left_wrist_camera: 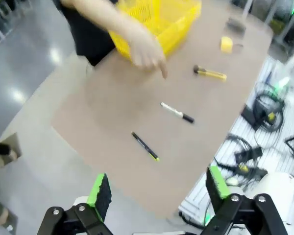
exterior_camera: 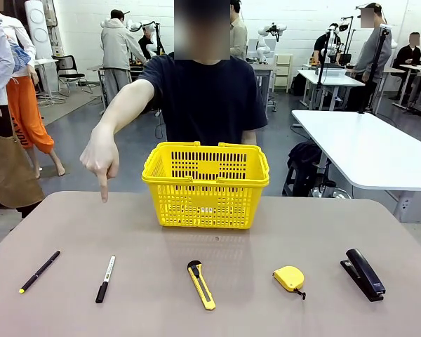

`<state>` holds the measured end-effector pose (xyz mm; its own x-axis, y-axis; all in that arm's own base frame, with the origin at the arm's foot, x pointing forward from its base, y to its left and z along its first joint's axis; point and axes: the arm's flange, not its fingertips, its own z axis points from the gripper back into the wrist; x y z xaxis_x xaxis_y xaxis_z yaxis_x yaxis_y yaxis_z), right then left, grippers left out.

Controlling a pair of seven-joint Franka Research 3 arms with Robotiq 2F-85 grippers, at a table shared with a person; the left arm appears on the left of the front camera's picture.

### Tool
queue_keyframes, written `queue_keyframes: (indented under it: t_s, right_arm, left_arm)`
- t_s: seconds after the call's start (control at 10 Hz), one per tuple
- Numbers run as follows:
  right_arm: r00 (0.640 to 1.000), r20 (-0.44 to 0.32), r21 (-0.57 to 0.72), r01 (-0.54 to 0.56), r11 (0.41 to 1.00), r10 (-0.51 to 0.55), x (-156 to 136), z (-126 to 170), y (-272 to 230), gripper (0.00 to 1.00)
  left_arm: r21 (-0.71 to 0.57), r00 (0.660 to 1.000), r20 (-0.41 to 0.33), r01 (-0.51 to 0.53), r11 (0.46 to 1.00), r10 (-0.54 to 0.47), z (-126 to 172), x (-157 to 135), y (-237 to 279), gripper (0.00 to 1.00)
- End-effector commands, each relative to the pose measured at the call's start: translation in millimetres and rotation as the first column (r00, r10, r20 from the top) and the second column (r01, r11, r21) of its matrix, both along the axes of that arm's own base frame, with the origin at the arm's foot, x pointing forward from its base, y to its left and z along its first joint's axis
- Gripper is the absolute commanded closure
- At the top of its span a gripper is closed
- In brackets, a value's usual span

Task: Place the items the person wants into the basket.
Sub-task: Pick up the item the person points to and place it in the Market Basket.

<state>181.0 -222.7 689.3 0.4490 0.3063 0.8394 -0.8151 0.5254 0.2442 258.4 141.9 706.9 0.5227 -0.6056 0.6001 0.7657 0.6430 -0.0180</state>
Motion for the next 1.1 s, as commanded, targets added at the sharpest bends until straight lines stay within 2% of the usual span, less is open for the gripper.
queue_keyframes:
  t_s: [0.0,0.2,0.5,0.6,1.0]
  right_arm:
    - [1.0,0.019,0.016,-0.015,1.0,0.014,0.1,1.8,-0.3,0.0]
    - [1.0,0.019,0.016,-0.015,1.0,0.014,0.1,1.8,-0.3,0.0]
    - [1.0,0.019,0.016,-0.015,1.0,0.014,0.1,1.8,-0.3,0.0]
    - [1.0,0.019,0.016,-0.015,1.0,0.014,0.1,1.8,-0.3,0.0]
    - [1.0,0.019,0.016,-0.015,1.0,0.014,0.1,1.8,-0.3,0.0]
  left_arm:
    - [0.151,0.993,-0.117,0.031,0.988,-0.014,-36.7,-8.7,-64.3,0.0]
    - [0.244,0.99,-0.102,-0.075,0.967,0.103,-80.6,-11.7,-118.5,0.0]
    - [0.273,0.972,-0.08,-0.19,0.943,0.219,-142.7,-5.5,-188.0,0.0]
    - [0.295,0.964,-0.096,-0.21,0.932,0.247,-155.4,-1.0,-205.1,0.0]
    - [0.339,0.893,-0.207,-0.317,0.886,0.399,-198.3,42.2,-253.2,0.0]
